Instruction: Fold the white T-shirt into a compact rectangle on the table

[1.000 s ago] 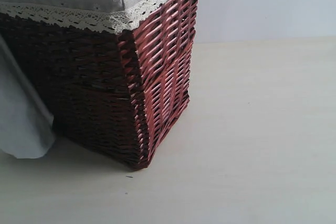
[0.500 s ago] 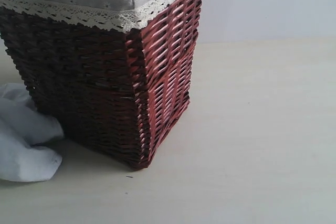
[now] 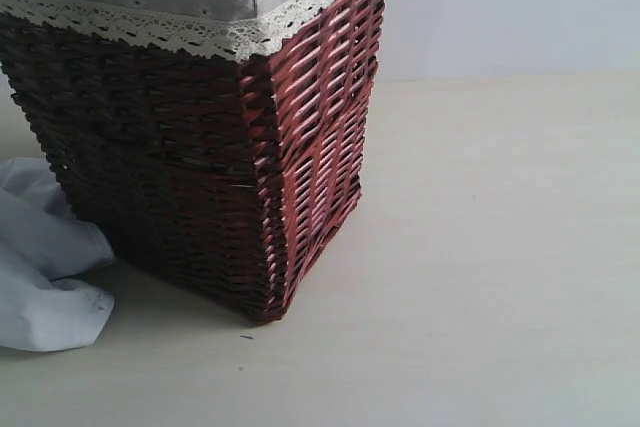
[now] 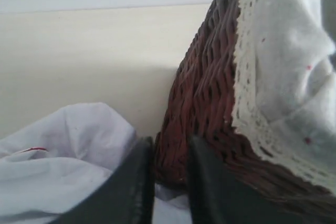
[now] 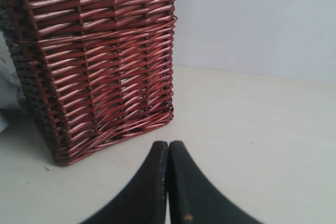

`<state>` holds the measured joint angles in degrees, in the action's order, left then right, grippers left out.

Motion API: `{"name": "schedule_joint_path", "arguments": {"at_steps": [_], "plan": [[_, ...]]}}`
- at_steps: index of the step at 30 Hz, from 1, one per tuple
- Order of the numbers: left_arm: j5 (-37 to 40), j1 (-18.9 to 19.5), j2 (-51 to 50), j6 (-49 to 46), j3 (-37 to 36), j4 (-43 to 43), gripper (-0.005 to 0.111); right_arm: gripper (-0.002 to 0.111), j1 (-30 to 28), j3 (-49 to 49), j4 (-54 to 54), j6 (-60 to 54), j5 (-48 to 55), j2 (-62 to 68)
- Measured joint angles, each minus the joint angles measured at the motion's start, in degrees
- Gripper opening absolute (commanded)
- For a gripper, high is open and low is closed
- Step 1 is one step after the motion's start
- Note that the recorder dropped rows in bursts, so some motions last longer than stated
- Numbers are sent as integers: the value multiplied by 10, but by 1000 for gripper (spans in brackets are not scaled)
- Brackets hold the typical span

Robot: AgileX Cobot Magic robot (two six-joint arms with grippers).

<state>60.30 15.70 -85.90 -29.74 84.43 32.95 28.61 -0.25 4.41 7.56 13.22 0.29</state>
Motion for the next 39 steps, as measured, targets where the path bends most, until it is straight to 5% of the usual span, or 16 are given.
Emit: {"name": "schedule_joint_path", "arguments": {"at_steps": [7, 12, 16, 20, 24, 29, 33, 39], "plan": [[-55, 7, 65, -57, -130, 42, 0, 0, 0, 0, 0, 0, -1, 0], [-80, -6, 110, -249, -303, 294, 0, 0, 0, 0, 0, 0, -1, 0], [-98, -76, 114, -391, -419, 433, 0, 0, 0, 0, 0, 0, -1, 0], [-201, -183, 106, -526, -462, 565, 0, 0, 0, 0, 0, 0, -1, 0], [-313, -298, 65, -659, -442, 653, 0, 0, 0, 0, 0, 0, -1, 0], [-370, -389, -38, -698, -364, 662, 0, 0, 0, 0, 0, 0, -1, 0], [-441, -423, -134, -691, -260, 657, 0, 0, 0, 0, 0, 0, -1, 0], [-511, -424, -242, -677, -105, 661, 0, 0, 0, 0, 0, 0, -1, 0]]}}
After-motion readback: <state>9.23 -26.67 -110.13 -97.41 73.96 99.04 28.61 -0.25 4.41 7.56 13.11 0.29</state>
